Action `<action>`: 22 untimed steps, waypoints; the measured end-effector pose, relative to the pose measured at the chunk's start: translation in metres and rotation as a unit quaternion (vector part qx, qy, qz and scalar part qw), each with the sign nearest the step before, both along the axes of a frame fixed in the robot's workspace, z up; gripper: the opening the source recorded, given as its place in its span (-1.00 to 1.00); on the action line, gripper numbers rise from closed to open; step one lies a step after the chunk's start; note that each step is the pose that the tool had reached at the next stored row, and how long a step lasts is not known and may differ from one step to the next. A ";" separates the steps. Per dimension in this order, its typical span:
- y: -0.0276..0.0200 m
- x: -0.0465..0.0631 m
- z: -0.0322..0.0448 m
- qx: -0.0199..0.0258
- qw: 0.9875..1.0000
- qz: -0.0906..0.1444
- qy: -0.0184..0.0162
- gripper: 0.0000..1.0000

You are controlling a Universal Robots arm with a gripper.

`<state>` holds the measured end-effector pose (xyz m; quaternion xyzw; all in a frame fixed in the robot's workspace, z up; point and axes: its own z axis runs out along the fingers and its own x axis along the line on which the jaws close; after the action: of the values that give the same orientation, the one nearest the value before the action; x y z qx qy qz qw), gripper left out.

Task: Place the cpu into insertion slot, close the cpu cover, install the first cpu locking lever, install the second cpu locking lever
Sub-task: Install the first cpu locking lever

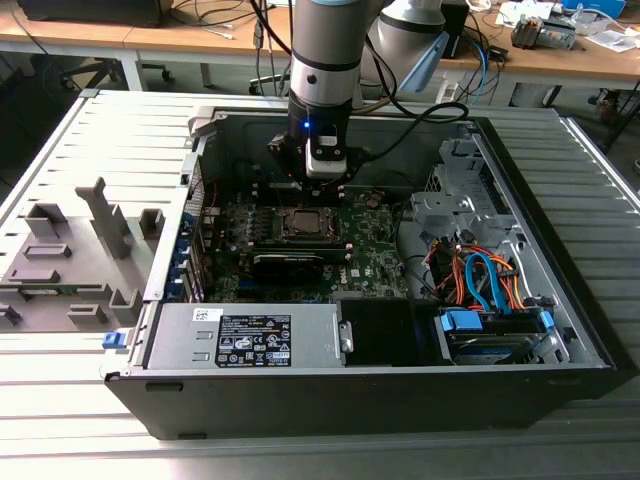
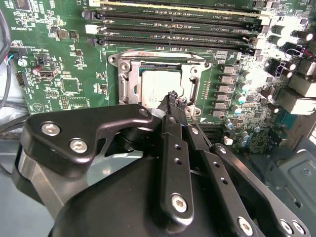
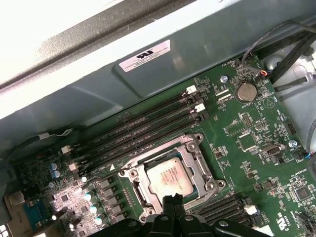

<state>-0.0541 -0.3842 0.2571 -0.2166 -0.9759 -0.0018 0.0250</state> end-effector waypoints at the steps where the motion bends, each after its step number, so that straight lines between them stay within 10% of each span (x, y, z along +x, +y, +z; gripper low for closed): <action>1: 0.0000 0.000 0.0000 0.000 1.000 0.000 0.000 -0.79; 22: 0.0000 0.000 0.0000 0.000 1.000 0.013 0.000 -0.79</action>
<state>-0.0541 -0.3842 0.2571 -0.2039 -0.9787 -0.0015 0.0250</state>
